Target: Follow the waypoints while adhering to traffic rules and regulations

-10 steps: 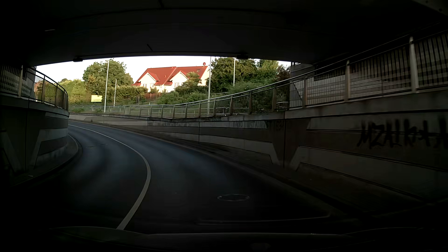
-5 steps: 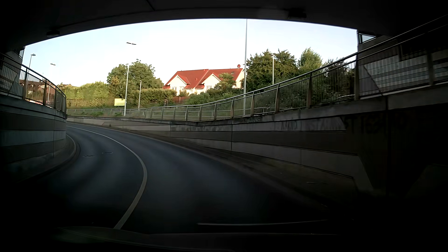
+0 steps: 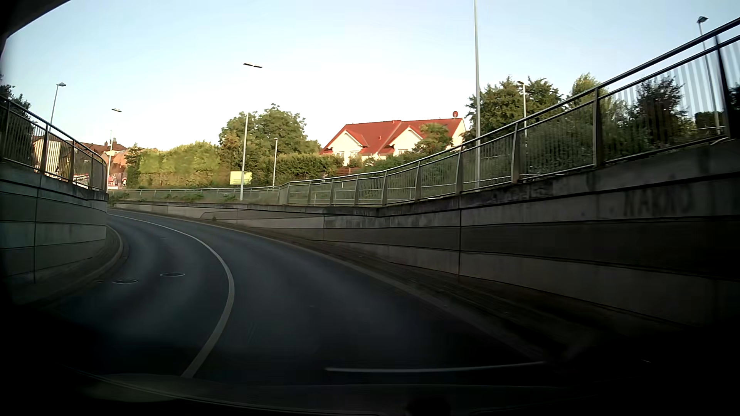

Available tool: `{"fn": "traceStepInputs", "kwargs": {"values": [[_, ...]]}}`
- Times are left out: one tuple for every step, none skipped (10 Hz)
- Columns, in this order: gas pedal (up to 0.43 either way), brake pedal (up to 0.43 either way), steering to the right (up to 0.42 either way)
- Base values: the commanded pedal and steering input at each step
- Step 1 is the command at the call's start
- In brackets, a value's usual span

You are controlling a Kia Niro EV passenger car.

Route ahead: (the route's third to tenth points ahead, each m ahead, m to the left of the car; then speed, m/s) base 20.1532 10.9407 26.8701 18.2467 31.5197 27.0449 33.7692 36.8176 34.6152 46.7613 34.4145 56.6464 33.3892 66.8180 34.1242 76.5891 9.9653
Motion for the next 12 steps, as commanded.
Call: {"fn": "traceStepInputs", "kwargs": {"values": [[0.0, 0.03, -0.12], [0.0, 0.03, -0.121], [0.0, 0.03, -0.121], [0.0, 0.03, -0.12], [0.0, 0.03, -0.121], [0.0, 0.03, -0.12], [0.0, 0.024, -0.119], [0.0, 0.03, -0.119], [0.008, 0.03, -0.119], [0.02, 0.03, -0.119], [0.02, 0.024, -0.119], [0.02, 0.03, -0.117]]}}
